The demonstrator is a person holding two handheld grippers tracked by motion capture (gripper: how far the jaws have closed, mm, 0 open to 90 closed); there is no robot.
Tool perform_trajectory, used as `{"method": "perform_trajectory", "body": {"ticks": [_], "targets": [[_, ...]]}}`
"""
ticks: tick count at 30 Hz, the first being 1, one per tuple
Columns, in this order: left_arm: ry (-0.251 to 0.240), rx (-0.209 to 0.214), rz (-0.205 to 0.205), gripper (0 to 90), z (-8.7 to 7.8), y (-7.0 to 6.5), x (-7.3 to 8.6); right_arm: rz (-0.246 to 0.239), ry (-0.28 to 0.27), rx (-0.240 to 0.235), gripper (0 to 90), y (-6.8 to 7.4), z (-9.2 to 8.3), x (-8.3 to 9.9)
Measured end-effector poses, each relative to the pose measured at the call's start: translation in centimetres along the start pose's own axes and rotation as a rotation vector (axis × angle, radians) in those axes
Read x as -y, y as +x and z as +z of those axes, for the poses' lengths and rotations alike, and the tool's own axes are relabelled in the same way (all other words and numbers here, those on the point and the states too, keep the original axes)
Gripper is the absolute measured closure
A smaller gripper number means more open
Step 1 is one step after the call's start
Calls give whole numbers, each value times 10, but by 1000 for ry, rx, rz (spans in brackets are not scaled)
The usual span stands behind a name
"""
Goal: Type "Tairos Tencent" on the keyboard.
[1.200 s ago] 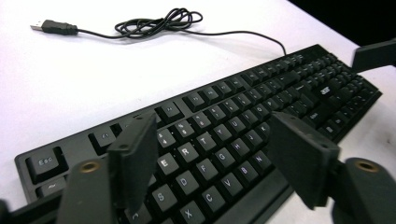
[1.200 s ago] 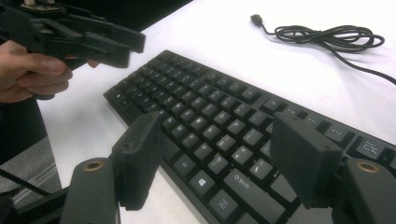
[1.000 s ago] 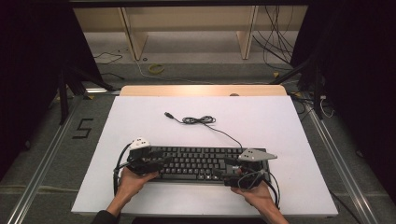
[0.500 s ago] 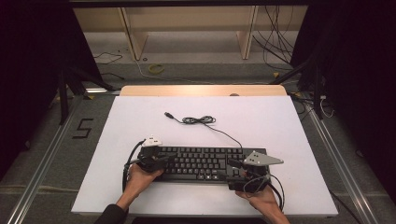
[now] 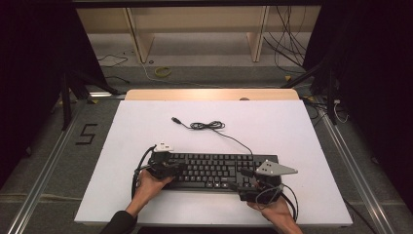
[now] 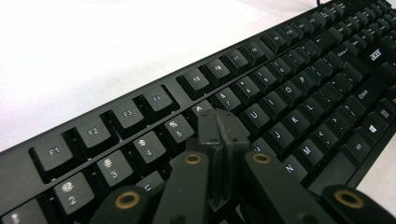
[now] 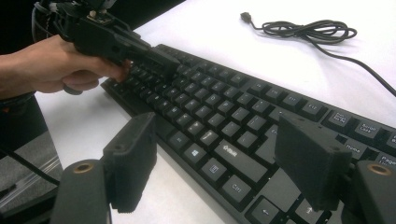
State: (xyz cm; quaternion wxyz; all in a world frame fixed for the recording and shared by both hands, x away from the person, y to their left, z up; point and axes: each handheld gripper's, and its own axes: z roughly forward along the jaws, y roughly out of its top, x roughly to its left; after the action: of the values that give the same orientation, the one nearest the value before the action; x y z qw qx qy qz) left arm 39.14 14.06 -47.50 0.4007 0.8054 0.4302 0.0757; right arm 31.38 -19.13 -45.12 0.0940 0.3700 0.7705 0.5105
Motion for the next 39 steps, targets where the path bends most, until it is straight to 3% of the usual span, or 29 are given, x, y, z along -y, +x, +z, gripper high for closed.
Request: {"method": "perform_trajectory", "body": {"ticks": [7,11,21,34,39], "targets": [[12,-7,-1,891,3,0,2,-3,3,0,305,0,-1,1],[13,-23,28,892,4,-4,2,-1,2,3,305,0,-1,1],[-5,-21,3,884,3,-4,2,0,3,2,305,0,0,2],[-51,-11,-26,799,-9,-1,-3,4,3,7,304,-2,-1,2],[-69,11,-35,739,-13,0,-3,5,2,9,303,-3,-1,2]]}}
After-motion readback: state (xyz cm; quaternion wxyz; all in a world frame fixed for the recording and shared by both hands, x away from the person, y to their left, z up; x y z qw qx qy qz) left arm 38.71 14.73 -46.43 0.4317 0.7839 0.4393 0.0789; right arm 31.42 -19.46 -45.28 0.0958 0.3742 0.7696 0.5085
